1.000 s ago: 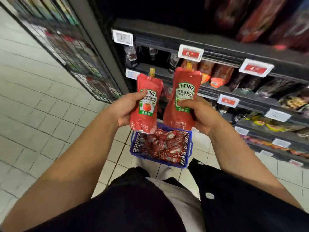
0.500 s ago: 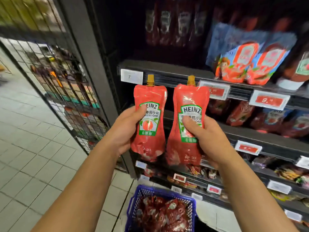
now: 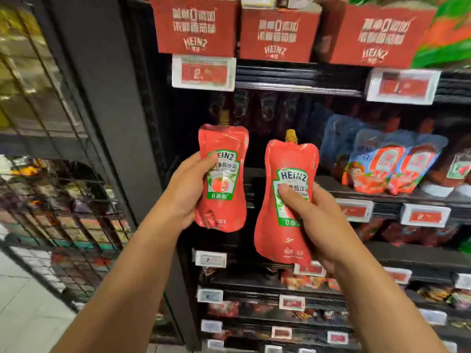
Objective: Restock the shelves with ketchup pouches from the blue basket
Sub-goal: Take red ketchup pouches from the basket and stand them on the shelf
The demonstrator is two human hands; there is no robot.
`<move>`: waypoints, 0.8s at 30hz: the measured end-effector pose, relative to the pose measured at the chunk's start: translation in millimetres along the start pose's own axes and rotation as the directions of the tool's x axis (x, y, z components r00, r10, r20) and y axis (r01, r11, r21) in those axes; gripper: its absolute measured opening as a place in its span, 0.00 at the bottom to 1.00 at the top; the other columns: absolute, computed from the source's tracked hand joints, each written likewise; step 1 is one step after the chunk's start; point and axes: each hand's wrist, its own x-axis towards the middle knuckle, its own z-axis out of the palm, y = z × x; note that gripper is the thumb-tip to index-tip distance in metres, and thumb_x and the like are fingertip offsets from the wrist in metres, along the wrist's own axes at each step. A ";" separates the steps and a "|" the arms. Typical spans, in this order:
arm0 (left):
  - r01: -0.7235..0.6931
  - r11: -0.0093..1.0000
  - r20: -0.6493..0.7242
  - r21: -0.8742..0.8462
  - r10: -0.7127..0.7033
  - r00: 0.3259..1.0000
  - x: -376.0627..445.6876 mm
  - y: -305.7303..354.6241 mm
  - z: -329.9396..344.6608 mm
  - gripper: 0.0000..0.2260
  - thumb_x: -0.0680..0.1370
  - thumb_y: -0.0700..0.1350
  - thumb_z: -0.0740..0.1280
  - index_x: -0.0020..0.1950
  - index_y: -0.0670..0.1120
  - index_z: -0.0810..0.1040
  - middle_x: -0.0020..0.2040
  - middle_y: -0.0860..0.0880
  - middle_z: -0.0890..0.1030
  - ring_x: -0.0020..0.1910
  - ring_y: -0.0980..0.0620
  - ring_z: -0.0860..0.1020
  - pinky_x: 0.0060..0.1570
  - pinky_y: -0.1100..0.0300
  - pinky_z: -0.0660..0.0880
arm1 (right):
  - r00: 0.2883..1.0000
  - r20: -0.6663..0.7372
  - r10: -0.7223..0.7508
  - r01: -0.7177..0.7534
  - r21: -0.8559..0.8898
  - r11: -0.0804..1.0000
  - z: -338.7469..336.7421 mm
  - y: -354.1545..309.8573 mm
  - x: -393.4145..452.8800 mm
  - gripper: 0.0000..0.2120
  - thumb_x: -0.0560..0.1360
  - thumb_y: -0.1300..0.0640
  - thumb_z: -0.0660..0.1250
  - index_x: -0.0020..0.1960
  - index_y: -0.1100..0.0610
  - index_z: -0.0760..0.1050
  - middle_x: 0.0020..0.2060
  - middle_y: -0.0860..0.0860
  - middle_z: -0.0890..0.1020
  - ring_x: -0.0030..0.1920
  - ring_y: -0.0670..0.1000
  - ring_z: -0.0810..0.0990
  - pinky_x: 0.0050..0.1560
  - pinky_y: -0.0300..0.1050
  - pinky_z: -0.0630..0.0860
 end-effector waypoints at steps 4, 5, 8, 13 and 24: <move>-0.043 0.998 -0.036 0.052 0.045 0.998 41.1 11.1 -3.6 0.12 0.80 0.48 0.66 0.40 0.50 0.86 0.42 0.45 0.87 0.39 0.49 0.86 0.36 0.56 0.81 | 0.998 -0.058 0.015 -0.014 0.020 1.000 11.2 -5.2 16.6 0.11 0.76 0.46 0.72 0.55 0.51 0.81 0.48 0.52 0.87 0.46 0.52 0.87 0.41 0.43 0.81; -0.049 0.996 -0.055 0.068 0.052 0.997 50.7 13.6 -2.9 0.15 0.79 0.47 0.66 0.36 0.50 0.86 0.37 0.46 0.86 0.35 0.50 0.85 0.34 0.57 0.80 | 0.998 -0.067 0.021 -0.019 0.027 0.999 12.4 -7.0 20.5 0.11 0.76 0.46 0.73 0.55 0.51 0.81 0.47 0.53 0.87 0.46 0.52 0.87 0.40 0.43 0.81; -0.071 0.995 -0.152 0.070 0.081 0.985 78.0 23.9 0.9 0.14 0.79 0.42 0.64 0.38 0.46 0.87 0.37 0.45 0.86 0.34 0.48 0.85 0.35 0.57 0.80 | 0.997 -0.075 0.026 -0.024 0.029 0.999 12.9 -12.4 32.0 0.11 0.76 0.47 0.73 0.55 0.52 0.81 0.48 0.54 0.87 0.47 0.54 0.87 0.41 0.46 0.82; -0.150 0.985 -0.283 0.090 0.170 0.944 121.0 36.2 7.8 0.19 0.75 0.50 0.69 0.61 0.41 0.81 0.51 0.41 0.86 0.42 0.46 0.86 0.37 0.57 0.80 | 0.995 -0.099 0.022 -0.020 0.028 0.999 7.3 -18.5 49.2 0.13 0.77 0.49 0.72 0.58 0.55 0.79 0.47 0.54 0.87 0.47 0.55 0.87 0.41 0.46 0.83; -0.281 0.800 -0.324 0.530 0.498 0.804 152.2 -13.2 -0.7 0.25 0.78 0.65 0.60 0.66 0.51 0.78 0.49 0.60 0.83 0.49 0.59 0.84 0.49 0.59 0.81 | 0.996 -0.076 0.056 -0.060 -0.060 0.996 -5.4 -28.3 109.7 0.11 0.74 0.50 0.74 0.48 0.57 0.80 0.38 0.53 0.87 0.39 0.53 0.87 0.35 0.45 0.81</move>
